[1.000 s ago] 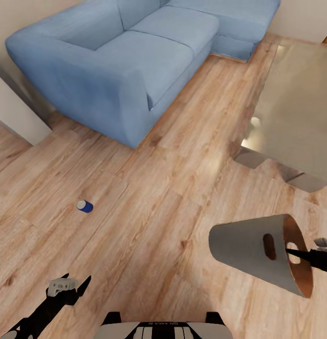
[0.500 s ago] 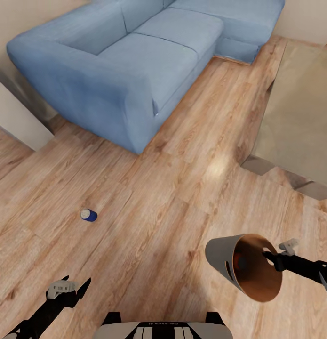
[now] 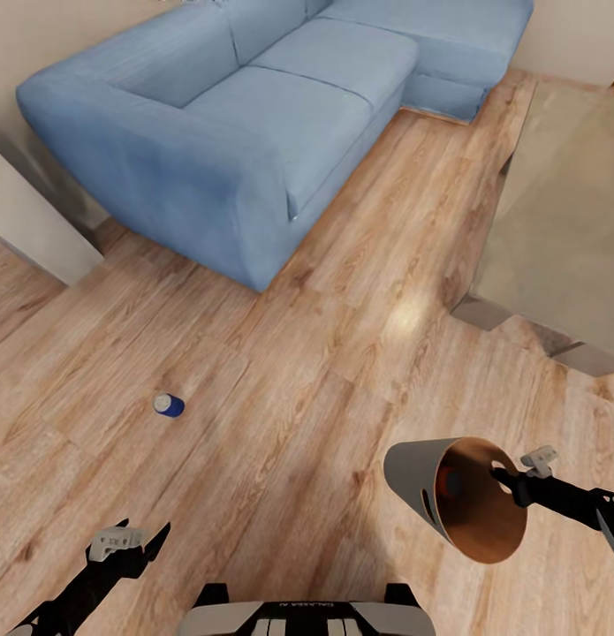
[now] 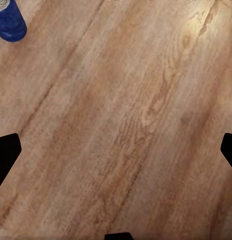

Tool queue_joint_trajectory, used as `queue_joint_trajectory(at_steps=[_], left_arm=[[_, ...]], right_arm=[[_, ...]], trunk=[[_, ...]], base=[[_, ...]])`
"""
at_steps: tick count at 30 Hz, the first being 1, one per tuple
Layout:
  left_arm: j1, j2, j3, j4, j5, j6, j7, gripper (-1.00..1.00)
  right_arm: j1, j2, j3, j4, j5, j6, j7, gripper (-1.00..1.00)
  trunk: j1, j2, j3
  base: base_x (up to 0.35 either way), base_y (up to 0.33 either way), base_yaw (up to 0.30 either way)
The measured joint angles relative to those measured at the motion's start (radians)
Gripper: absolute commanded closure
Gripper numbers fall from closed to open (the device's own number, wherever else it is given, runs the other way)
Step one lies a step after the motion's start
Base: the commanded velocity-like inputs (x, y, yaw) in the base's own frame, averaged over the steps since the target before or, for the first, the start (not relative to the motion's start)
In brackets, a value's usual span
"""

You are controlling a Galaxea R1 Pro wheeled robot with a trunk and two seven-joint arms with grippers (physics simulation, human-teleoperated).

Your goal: Put the three can of soda from the living room inside the tash can in the kitchen.

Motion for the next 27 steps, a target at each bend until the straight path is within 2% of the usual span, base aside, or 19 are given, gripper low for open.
queue_joint_trajectory(at_steps=[7,14,16,17,18,20,21,22,23,25,26,27], left_arm=[[0.000,0.000,-0.001,0.000,-0.001,0.001,0.000,-1.00],[0.000,0.000,-0.001,0.000,-0.001,0.001,-0.003,-1.00],[0.000,0.000,-0.001,0.000,-0.001,0.001,-0.003,-1.00],[0.000,0.000,-0.001,0.002,-0.001,0.001,-0.004,-1.00],[0.000,0.000,-0.001,0.009,-0.001,0.001,-0.005,-1.00],[0.000,0.000,-0.002,0.017,-0.001,0.000,-0.005,-1.00],[0.000,0.000,-0.002,0.019,-0.002,0.000,-0.005,-1.00],[0.000,0.000,-0.002,0.022,-0.002,0.000,-0.005,-1.00],[0.000,0.000,-0.002,0.023,-0.002,0.000,-0.005,-1.00],[-0.001,0.000,-0.002,0.025,-0.002,0.000,-0.006,-1.00],[0.000,0.000,-0.002,0.025,-0.002,-0.001,-0.005,-1.00],[0.000,0.000,-0.002,0.025,-0.002,-0.001,-0.006,-1.00]], right_arm=[[0.000,0.020,-0.001,0.001,0.011,0.000,0.000,1.00],[0.001,0.022,0.006,0.011,0.016,-0.001,0.020,1.00],[0.001,0.022,0.038,0.023,0.017,0.001,0.055,1.00],[0.002,0.022,0.068,0.029,0.015,-0.002,0.090,1.00],[0.001,0.024,0.126,0.039,0.005,0.001,0.115,1.00],[0.002,0.036,0.176,0.049,0.009,0.001,0.244,1.00],[0.002,0.050,0.183,0.052,0.003,-0.003,0.314,1.00],[0.001,0.066,0.189,0.066,0.006,-0.002,0.360,1.00],[0.002,0.071,0.202,0.076,0.007,-0.003,0.399,1.00],[0.002,0.100,0.243,0.104,0.010,0.000,0.441,1.00],[0.000,0.102,0.253,0.109,0.013,0.000,0.432,1.00],[0.002,0.117,0.270,0.112,0.010,0.000,0.395,1.00]], trunk=[[-0.027,0.049,0.022],[-0.054,0.098,0.044],[-0.061,0.112,0.050],[-0.065,0.119,0.053],[-0.069,0.126,0.056],[-0.077,0.140,0.063],[-0.081,0.147,0.066],[-0.084,0.154,0.069],[-0.088,0.161,0.072],[-0.096,0.176,0.077],[-0.100,0.182,0.082],[-0.103,0.189,0.085]], base=[[0.000,0.000,0.000],[0.000,0.000,0.000],[0.000,0.000,0.000],[0.000,0.000,0.000],[0.000,0.000,0.000],[0.000,0.000,0.000],[0.000,0.000,0.000],[0.000,0.000,0.000],[0.000,0.000,0.000],[0.000,0.000,0.000],[0.000,0.000,0.000],[0.000,0.000,0.000]])
